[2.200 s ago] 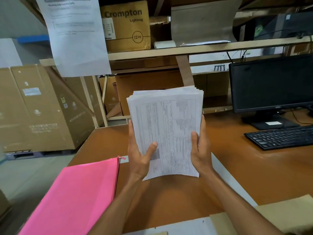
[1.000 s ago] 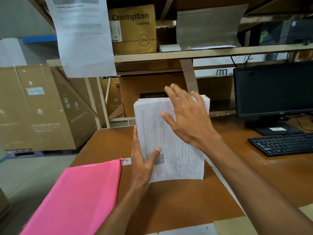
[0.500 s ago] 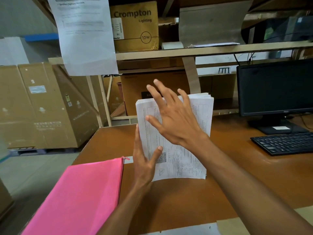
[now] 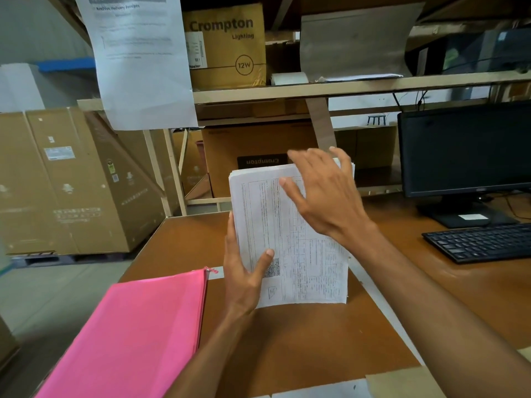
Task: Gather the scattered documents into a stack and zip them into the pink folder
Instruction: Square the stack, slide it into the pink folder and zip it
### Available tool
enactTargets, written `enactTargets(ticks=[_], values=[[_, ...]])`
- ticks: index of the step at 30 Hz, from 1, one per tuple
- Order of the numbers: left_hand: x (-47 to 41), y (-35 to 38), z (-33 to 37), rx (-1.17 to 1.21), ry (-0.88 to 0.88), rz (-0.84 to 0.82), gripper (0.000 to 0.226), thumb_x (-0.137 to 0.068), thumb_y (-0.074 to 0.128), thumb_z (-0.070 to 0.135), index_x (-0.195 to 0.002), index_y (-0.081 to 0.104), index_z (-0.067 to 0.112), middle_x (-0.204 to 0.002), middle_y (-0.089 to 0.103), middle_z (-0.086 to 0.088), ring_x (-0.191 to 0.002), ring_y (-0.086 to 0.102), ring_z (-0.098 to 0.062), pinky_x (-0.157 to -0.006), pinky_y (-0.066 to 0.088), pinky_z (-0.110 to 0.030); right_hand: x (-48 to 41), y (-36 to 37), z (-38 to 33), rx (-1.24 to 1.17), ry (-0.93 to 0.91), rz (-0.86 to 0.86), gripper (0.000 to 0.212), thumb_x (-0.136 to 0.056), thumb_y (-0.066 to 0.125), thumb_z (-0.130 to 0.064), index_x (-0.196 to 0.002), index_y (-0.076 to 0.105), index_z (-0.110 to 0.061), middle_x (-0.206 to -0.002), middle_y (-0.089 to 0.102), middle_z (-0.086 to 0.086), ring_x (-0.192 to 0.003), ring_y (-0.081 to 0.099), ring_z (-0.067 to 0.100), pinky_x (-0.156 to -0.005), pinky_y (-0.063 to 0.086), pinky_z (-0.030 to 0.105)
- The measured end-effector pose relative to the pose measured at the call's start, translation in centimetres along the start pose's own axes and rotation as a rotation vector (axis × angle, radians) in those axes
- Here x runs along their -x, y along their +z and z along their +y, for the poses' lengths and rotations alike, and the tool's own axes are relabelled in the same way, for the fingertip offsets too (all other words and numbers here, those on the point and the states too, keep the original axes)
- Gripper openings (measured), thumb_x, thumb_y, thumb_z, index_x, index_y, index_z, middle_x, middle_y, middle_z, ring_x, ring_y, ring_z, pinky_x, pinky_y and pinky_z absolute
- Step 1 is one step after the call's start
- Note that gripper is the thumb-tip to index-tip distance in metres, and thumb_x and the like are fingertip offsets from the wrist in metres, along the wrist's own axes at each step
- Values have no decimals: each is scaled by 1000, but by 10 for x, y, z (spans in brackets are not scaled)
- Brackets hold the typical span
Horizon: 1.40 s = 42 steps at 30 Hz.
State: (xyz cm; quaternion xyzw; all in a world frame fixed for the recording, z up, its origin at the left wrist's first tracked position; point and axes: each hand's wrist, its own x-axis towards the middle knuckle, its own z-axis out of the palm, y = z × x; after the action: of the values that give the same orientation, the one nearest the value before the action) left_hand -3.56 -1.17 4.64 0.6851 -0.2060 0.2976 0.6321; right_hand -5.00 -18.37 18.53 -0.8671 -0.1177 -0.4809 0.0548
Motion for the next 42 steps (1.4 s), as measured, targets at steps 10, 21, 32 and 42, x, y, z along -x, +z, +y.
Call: enactTargets(ticks=[10,21,32,42], values=[[-1,-1,-2,18,4,-4,95,-82,73,47,-159,17,39,-151,43,3,-133,53,-22,-96,55,-54,-3,-4,21,22,41,-9,60,-104,28,-55,-146,49,-18,-152,49,5,-135,51,22,-120,20,54],[-2,0,-2,63,4,45,78,-94,63,25,-158,20,41,-148,49,9,-127,58,-11,-91,59,-32,-15,-6,25,-21,-14,-182,62,-101,33,-60,-151,43,-23,-156,44,0,-145,37,16,-122,14,47],[2,0,-2,10,23,31,78,-92,66,33,-156,22,43,-147,48,3,-128,57,-15,-91,59,-35,-12,-7,11,2,-82,-151,65,-100,31,-64,-154,36,-26,-156,43,0,-139,45,19,-119,19,50],[2,0,-1,3,21,33,84,-89,68,43,-158,22,37,-148,48,3,-130,56,-19,-93,58,-50,-7,-5,-8,-61,-175,-134,65,-101,37,-61,-156,33,-27,-159,39,1,-142,40,19,-118,23,47]])
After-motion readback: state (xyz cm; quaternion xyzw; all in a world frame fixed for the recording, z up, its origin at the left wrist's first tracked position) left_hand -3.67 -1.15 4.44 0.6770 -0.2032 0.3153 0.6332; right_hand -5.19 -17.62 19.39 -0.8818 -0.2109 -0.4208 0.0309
